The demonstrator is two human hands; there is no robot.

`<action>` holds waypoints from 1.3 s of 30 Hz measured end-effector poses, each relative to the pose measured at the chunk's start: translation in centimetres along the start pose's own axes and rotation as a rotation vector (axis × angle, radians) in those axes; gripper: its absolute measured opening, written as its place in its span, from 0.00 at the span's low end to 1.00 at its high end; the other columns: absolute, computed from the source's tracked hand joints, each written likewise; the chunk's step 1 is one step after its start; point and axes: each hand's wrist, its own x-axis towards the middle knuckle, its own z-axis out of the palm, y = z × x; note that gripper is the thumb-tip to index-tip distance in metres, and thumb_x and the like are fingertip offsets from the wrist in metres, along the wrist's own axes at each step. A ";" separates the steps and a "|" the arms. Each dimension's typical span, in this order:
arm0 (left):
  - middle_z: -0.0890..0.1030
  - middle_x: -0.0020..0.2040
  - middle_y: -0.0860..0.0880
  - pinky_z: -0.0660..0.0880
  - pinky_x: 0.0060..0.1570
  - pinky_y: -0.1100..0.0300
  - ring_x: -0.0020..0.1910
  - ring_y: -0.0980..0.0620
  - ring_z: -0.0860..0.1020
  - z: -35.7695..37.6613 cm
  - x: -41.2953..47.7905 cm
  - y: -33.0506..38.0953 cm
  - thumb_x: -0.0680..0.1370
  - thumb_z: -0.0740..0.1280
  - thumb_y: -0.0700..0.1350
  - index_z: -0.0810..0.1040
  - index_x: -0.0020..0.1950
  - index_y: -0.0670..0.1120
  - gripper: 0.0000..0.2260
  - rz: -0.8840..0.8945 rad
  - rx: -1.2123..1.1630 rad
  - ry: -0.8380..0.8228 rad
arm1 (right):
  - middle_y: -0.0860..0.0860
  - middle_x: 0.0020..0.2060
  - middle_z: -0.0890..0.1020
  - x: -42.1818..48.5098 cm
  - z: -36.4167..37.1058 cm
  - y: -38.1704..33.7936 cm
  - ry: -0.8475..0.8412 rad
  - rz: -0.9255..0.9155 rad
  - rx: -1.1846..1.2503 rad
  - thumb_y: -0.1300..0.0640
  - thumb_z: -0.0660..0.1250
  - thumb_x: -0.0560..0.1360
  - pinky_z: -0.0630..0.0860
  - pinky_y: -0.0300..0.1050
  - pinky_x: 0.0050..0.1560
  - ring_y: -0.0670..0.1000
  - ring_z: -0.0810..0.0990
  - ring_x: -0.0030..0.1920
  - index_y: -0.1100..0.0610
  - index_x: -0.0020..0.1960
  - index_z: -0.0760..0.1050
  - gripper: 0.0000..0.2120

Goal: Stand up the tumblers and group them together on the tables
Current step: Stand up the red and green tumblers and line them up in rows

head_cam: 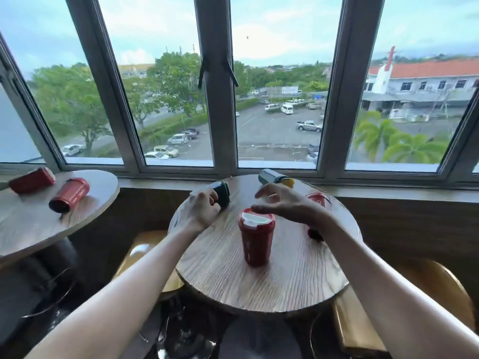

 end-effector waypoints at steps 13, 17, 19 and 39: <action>0.71 0.72 0.41 0.61 0.72 0.39 0.74 0.40 0.65 5.1 14.1 -4.1 0.67 0.78 0.54 0.62 0.75 0.46 0.42 -0.055 0.324 -0.401 | 0.45 0.50 0.79 4.4 0.2 0.8 -0.504 0.176 0.013 0.56 0.78 0.68 0.79 0.37 0.47 0.42 0.79 0.47 0.50 0.61 0.71 0.26; 0.77 0.65 0.41 0.67 0.68 0.39 0.67 0.40 0.72 6.1 15.1 -5.2 0.63 0.80 0.52 0.68 0.68 0.45 0.38 -0.041 0.314 -0.411 | 0.44 0.47 0.78 4.6 0.2 0.9 -0.515 0.200 0.032 0.57 0.79 0.67 0.77 0.37 0.42 0.41 0.78 0.43 0.50 0.59 0.70 0.25; 0.79 0.61 0.42 0.70 0.63 0.43 0.63 0.39 0.75 6.2 15.1 -5.5 0.62 0.80 0.51 0.65 0.66 0.46 0.39 -0.035 0.279 -0.390 | 0.45 0.47 0.79 4.6 0.3 0.9 -0.516 0.218 0.068 0.58 0.79 0.67 0.77 0.39 0.44 0.43 0.78 0.44 0.50 0.59 0.70 0.26; 0.80 0.58 0.49 0.74 0.64 0.51 0.61 0.47 0.77 7.7 9.4 -4.6 0.52 0.81 0.47 0.73 0.59 0.55 0.37 -0.101 -0.851 -0.375 | 0.50 0.59 0.80 1.9 1.8 3.5 -0.383 0.183 0.357 0.67 0.77 0.68 0.79 0.40 0.53 0.44 0.81 0.55 0.51 0.66 0.70 0.31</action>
